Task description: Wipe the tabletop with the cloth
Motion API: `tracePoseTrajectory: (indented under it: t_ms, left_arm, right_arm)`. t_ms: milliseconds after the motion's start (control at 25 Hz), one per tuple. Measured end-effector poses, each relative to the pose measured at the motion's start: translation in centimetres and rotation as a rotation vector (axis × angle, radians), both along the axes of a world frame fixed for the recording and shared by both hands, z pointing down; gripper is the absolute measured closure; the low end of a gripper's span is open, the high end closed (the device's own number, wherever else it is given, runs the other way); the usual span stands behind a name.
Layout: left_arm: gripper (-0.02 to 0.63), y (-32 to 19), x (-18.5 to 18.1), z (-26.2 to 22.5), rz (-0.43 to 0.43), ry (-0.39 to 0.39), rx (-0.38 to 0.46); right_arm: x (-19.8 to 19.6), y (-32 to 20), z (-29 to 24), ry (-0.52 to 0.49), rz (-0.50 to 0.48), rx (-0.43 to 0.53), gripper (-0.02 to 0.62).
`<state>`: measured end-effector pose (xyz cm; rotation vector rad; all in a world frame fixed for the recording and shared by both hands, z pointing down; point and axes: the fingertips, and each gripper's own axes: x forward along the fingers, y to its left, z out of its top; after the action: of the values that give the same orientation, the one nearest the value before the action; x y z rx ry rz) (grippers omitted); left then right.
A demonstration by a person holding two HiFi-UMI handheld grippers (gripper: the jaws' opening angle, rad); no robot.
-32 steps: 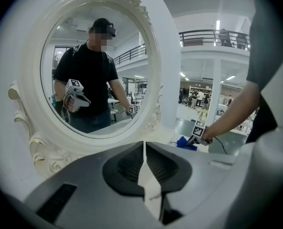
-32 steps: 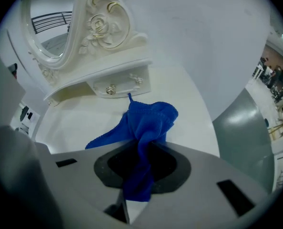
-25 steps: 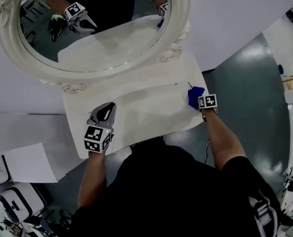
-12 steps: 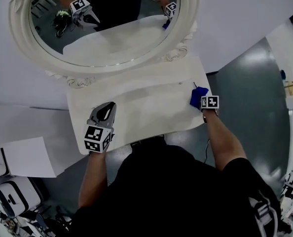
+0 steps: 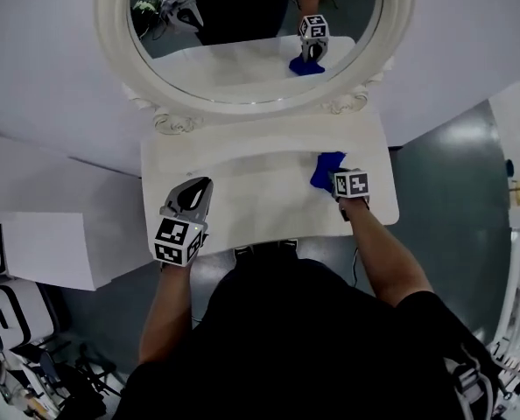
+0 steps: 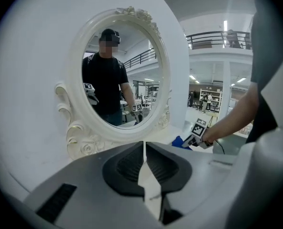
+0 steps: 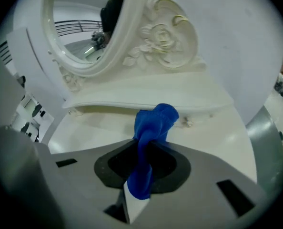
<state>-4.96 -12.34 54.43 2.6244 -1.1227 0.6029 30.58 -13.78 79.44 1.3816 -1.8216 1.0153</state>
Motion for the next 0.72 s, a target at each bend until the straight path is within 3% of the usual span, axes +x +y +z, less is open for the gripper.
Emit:
tracePoseTrajectory:
  t_ms: [440,720]
  left_arm:
    - [0.586,2.8,-11.6,0.1,-0.198,0.002,0.0]
    - [0.584,5.4,-17.8,0.3,-0.296,0.001,-0.012]
  right_arm:
    - [-25.8,-1.5,-1.3,-0.074,-0.462,0.015,0.535]
    - [-40.2,0.8,-1.7,-0.189,-0.645,-0.033,0.536]
